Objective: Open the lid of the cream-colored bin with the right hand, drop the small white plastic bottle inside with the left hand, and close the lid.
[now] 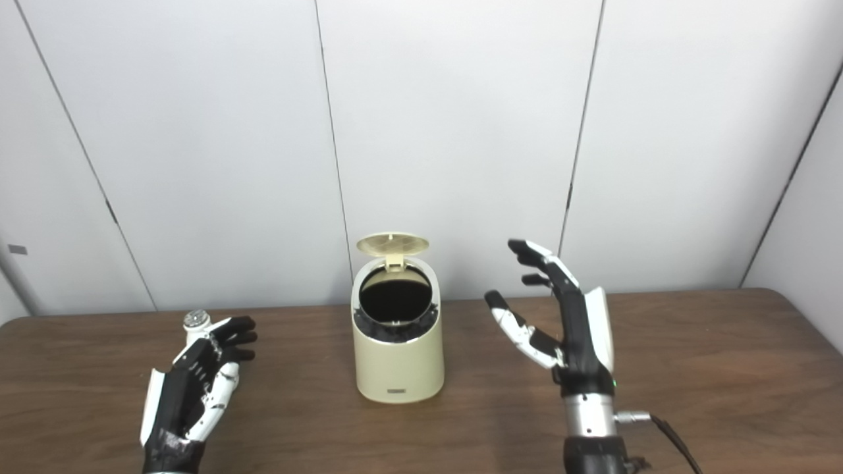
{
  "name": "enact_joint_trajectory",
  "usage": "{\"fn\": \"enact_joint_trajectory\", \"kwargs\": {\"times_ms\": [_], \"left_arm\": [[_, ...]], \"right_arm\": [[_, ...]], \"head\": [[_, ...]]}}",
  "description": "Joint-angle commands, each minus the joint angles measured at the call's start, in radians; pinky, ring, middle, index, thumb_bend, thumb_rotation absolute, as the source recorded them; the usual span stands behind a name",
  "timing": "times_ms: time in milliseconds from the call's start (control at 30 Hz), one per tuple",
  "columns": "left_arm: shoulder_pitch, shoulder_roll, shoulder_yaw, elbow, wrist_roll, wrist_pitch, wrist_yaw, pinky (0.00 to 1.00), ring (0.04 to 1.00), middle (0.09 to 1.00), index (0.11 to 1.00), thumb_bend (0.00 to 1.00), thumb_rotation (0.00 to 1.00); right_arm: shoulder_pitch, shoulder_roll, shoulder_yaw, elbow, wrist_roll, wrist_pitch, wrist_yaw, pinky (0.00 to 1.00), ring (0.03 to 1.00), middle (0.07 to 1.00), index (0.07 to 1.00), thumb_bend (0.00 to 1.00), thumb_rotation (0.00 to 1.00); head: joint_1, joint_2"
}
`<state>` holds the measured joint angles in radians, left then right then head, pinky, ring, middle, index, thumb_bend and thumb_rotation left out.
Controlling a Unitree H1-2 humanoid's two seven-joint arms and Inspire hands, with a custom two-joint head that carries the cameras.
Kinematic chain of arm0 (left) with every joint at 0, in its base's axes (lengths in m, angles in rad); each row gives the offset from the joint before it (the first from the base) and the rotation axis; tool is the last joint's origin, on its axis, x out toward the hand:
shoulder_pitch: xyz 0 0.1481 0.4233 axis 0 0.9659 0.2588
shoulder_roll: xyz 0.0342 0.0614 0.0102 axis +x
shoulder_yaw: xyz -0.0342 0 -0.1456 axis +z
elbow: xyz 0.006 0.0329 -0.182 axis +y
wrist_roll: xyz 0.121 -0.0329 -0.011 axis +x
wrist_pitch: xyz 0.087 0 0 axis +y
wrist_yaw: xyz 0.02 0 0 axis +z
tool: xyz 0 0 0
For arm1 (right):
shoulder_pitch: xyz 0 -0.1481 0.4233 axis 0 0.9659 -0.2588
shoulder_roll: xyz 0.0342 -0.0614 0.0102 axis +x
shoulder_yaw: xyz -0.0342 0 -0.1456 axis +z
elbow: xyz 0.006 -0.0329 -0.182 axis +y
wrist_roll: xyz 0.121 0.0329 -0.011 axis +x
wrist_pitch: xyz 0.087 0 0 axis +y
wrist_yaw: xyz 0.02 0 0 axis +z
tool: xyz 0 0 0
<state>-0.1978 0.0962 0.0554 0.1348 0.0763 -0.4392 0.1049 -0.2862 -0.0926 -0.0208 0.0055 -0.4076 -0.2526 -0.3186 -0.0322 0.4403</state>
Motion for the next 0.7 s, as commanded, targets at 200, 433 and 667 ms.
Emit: {"fn": "enact_joint_trajectory", "kwargs": {"times_ms": [200, 433, 667], "left_arm": [[-0.035, 0.019, 0.007, -0.011, -0.014, -0.03, -0.003, 0.64, 0.725, 0.752, 0.731, 0.23, 0.52], [-0.041, 0.023, 0.001, -0.009, -0.015, -0.03, -0.014, 0.63, 0.724, 0.753, 0.735, 0.24, 0.5], [-0.046, 0.015, 0.004, -0.056, -0.005, -0.027, -0.009, 0.65, 0.727, 0.757, 0.75, 0.24, 0.57]], "right_arm": [[0.046, -0.029, -0.014, 0.055, -0.022, -0.195, -0.053, 0.56, 0.68, 0.715, 0.706, 0.25, 0.28], [0.068, -0.01, -0.006, 0.024, -0.032, -0.162, -0.043, 0.58, 0.704, 0.731, 0.702, 0.25, 0.36], [0.062, 0.0, -0.004, 0.02, -0.033, -0.16, -0.038, 0.57, 0.699, 0.727, 0.671, 0.26, 0.29]], "head": [[-0.007, 0.001], [0.002, -0.007], [0.01, -0.009]]}}
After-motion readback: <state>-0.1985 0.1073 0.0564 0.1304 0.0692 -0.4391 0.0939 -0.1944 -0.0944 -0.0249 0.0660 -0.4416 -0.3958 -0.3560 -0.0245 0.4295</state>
